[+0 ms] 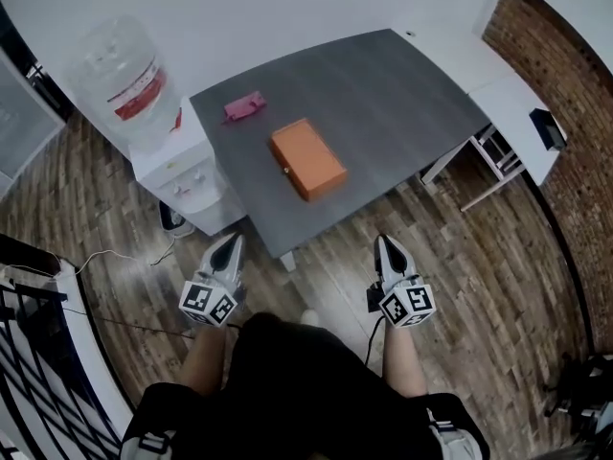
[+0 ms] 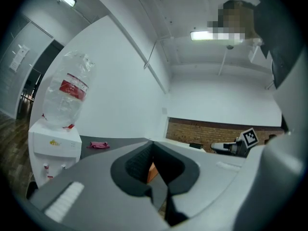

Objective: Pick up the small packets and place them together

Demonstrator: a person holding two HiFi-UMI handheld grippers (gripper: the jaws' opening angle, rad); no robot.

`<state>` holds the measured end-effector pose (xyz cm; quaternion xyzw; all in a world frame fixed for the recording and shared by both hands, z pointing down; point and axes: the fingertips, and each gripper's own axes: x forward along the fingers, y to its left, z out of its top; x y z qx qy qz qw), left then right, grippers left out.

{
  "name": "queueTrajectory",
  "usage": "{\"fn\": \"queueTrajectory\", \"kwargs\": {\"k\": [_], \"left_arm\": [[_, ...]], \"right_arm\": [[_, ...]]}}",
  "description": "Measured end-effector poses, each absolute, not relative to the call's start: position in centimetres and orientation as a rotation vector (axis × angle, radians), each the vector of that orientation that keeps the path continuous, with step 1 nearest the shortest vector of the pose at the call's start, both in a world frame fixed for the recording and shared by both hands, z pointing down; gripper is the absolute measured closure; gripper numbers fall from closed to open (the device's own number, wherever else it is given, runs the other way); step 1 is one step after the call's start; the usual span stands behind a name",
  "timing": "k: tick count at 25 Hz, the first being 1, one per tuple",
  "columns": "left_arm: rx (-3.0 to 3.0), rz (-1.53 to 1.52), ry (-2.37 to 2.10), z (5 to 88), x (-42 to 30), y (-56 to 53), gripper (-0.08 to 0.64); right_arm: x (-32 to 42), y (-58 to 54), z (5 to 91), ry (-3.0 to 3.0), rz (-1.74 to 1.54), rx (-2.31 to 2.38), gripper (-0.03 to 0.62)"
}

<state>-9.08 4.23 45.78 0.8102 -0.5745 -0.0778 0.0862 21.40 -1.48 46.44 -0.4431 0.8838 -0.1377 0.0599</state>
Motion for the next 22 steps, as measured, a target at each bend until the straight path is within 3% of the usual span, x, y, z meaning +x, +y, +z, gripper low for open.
{"fn": "queueTrajectory", "kwargs": {"k": [22], "left_arm": [[2.513,-0.198,-1.568,46.3,-15.0,-10.5,0.561]], "right_arm": [[12.9,-13.9,44.9,2.722,-0.380,-1.401,0.591]]}}
